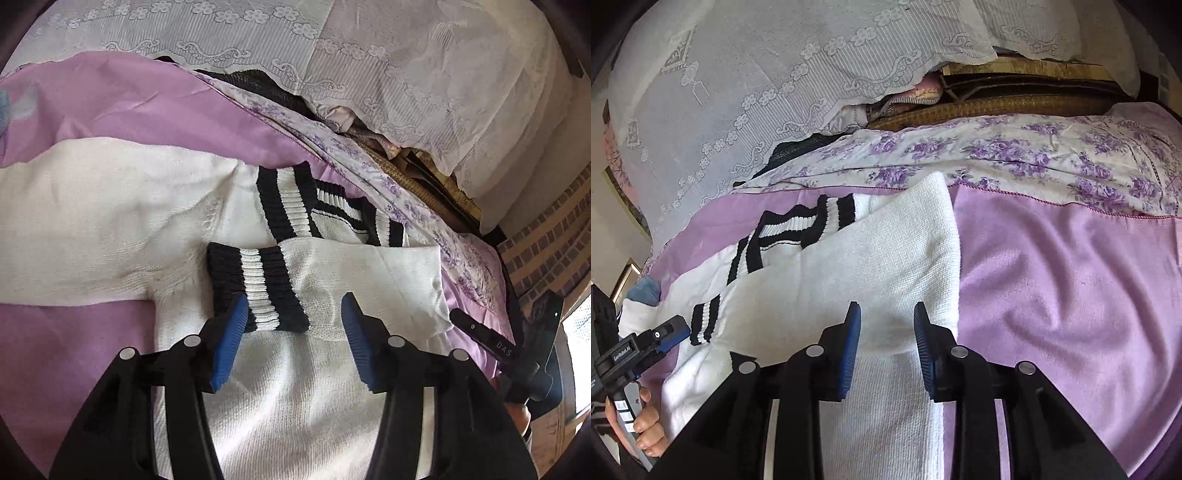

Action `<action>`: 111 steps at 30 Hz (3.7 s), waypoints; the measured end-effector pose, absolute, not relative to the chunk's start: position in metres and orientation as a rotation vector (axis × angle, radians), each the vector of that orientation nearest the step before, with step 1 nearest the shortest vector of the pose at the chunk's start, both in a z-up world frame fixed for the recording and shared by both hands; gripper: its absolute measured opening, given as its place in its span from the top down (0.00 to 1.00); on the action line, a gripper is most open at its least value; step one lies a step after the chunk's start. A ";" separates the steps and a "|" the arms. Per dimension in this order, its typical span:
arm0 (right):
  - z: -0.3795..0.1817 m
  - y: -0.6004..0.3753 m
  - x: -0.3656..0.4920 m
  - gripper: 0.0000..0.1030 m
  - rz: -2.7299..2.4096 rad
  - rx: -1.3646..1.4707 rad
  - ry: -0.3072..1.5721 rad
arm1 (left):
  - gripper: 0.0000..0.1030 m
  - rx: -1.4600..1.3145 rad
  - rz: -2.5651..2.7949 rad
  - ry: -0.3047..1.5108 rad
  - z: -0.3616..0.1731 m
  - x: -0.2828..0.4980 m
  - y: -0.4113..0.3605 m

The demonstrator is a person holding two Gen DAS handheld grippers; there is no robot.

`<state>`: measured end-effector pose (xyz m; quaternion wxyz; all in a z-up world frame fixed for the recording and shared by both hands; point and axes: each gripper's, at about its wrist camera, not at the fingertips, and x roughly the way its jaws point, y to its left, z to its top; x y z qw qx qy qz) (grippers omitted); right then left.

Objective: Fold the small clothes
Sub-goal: 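Grasp the other sleeve cuff with the left tool, then carry the second sleeve with the left tool across the sweater front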

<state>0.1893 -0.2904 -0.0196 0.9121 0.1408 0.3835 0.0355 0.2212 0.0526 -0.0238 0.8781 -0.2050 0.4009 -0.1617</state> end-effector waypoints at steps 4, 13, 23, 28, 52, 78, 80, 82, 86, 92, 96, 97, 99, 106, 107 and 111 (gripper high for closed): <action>-0.041 -0.277 0.189 0.53 0.084 0.231 0.899 | 0.45 -0.489 -0.251 0.799 -0.011 0.202 0.093; -0.031 -0.280 0.151 0.53 0.073 0.313 0.844 | 0.38 -0.648 0.085 0.740 -0.012 0.162 0.197; -0.019 -0.250 0.109 0.53 0.125 0.295 0.798 | 0.29 -0.806 0.167 0.671 -0.016 0.177 0.221; -0.008 -0.222 0.120 0.53 0.160 0.261 0.798 | 0.29 -0.702 0.199 0.632 -0.008 0.188 0.202; -0.014 -0.213 0.169 0.54 0.225 0.375 0.828 | 0.95 -0.159 0.393 0.436 0.021 0.191 0.136; 0.092 -0.071 0.164 0.50 0.435 -0.344 0.721 | 0.08 0.959 -0.077 0.286 -0.038 0.066 -0.014; 0.071 -0.056 0.173 0.49 0.456 -0.389 0.767 | 0.08 0.765 -0.095 0.383 -0.030 0.066 0.032; 0.042 -0.037 0.175 0.49 0.452 -0.471 0.793 | 0.08 0.554 -0.082 0.521 -0.019 0.085 0.073; -0.003 -0.004 0.172 0.49 0.399 -0.676 0.752 | 0.09 0.281 -0.143 0.601 -0.002 0.105 0.119; -0.026 0.023 0.166 0.49 0.429 -0.842 0.669 | 0.09 0.271 -0.135 0.683 -0.023 0.116 0.117; -0.032 0.043 0.151 0.51 0.517 -0.887 0.624 | 0.09 0.198 -0.141 0.727 -0.024 0.122 0.127; -0.037 0.050 0.151 0.51 0.517 -0.907 0.625 | 0.09 0.183 -0.141 0.742 -0.025 0.125 0.130; -0.045 0.057 0.158 0.65 0.505 -0.910 0.652 | 0.09 0.159 -0.143 0.752 -0.025 0.126 0.134; -0.003 0.018 0.183 1.00 0.511 -0.536 0.677 | 0.09 0.118 -0.150 0.695 -0.015 0.119 0.137; 0.010 -0.001 0.191 1.00 0.499 -0.423 0.682 | 0.09 0.103 -0.156 0.671 -0.009 0.118 0.135; 0.042 -0.088 0.217 1.00 0.485 0.035 0.729 | 0.09 0.029 -0.258 0.681 0.008 0.132 0.103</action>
